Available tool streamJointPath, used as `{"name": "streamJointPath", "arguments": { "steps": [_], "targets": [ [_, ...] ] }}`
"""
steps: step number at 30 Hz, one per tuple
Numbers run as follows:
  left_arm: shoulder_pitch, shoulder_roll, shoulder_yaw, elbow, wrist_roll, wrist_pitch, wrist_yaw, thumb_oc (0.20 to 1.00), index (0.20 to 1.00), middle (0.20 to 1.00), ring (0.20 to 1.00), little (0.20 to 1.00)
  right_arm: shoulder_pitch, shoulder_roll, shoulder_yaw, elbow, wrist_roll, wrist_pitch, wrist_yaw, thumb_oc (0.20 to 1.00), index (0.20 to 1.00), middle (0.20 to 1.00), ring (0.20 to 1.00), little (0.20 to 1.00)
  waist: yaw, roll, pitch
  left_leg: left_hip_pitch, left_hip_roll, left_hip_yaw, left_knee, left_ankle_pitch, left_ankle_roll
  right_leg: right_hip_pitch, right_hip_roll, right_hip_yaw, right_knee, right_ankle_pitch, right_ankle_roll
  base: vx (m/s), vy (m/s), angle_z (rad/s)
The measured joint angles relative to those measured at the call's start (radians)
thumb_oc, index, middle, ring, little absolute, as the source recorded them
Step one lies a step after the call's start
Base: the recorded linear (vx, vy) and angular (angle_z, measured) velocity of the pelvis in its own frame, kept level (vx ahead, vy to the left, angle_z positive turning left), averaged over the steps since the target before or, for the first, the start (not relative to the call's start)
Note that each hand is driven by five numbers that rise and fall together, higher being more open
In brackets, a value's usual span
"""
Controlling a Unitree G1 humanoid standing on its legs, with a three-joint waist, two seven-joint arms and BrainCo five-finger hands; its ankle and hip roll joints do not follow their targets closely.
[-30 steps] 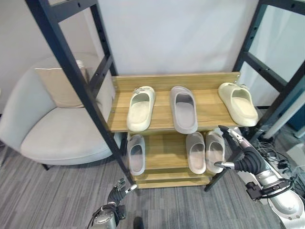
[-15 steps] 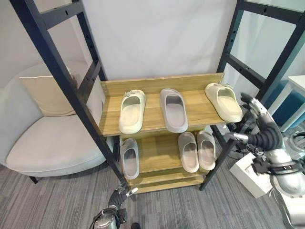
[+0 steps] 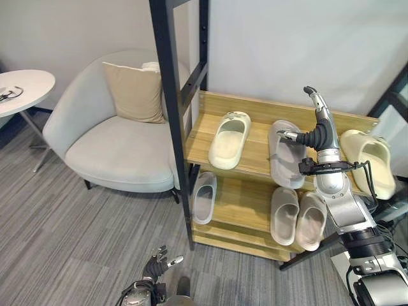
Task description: Arrange the slippers neatly on the shoe rack.
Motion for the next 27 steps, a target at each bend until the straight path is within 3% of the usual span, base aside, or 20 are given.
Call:
{"name": "streamJointPath", "arguments": {
  "steps": [4,13,18,19,27],
  "targets": [
    [-0.017,0.007,0.003,-0.006,0.000,0.000,0.013,1.000,1.000,1.000,1.000,1.000,-0.002,0.014,-0.006,0.027,0.001,0.041,-0.045,1.000,1.000,1.000,1.000,1.000,-0.001,-0.003,0.039,-0.009,-0.015,-0.001,0.006,0.014,0.007,-0.009,-0.011,-0.002,0.000,0.003,0.003,0.00,0.007,0.02],
    [-0.047,0.000,0.007,-0.011,0.000,0.000,0.029,1.000,1.000,1.000,1.000,1.000,0.041,0.032,-0.017,-0.006,0.003,0.042,-0.071,1.000,1.000,1.000,1.000,1.000,-0.024,-0.010,0.050,0.000,-0.014,0.003,0.005,0.012,0.007,-0.008,-0.012,0.012,0.000,0.002,0.002,0.03,0.002,-0.04],
    [-0.041,0.003,-0.013,-0.013,-0.001,0.000,0.030,1.000,1.000,1.000,1.000,1.000,-0.080,0.029,-0.004,0.184,0.080,0.042,-0.077,1.000,1.000,1.000,1.000,1.000,-0.024,-0.009,0.050,-0.001,-0.012,0.004,0.000,0.008,0.002,-0.011,-0.012,0.016,0.000,0.004,0.005,0.00,0.000,0.00],
    [-0.043,0.005,-0.040,-0.012,-0.001,0.000,0.029,1.000,1.000,1.000,1.000,1.000,-0.133,0.028,0.008,0.268,0.115,0.042,-0.071,0.200,0.200,0.200,0.200,0.200,-0.023,-0.009,0.049,-0.005,-0.008,0.003,0.000,0.004,0.008,-0.014,-0.011,0.016,-0.002,0.000,0.007,0.00,0.000,0.00],
    [-0.040,0.003,-0.041,-0.009,-0.002,0.004,0.031,1.000,1.000,1.000,1.000,1.000,-0.296,0.027,0.071,0.482,0.273,0.042,-0.061,0.200,0.200,0.200,0.200,0.200,-0.022,0.014,0.035,-0.020,0.001,0.004,0.000,0.008,0.004,-0.035,-0.001,0.045,-0.006,0.000,0.005,0.00,0.002,-0.02]
  ]
}}
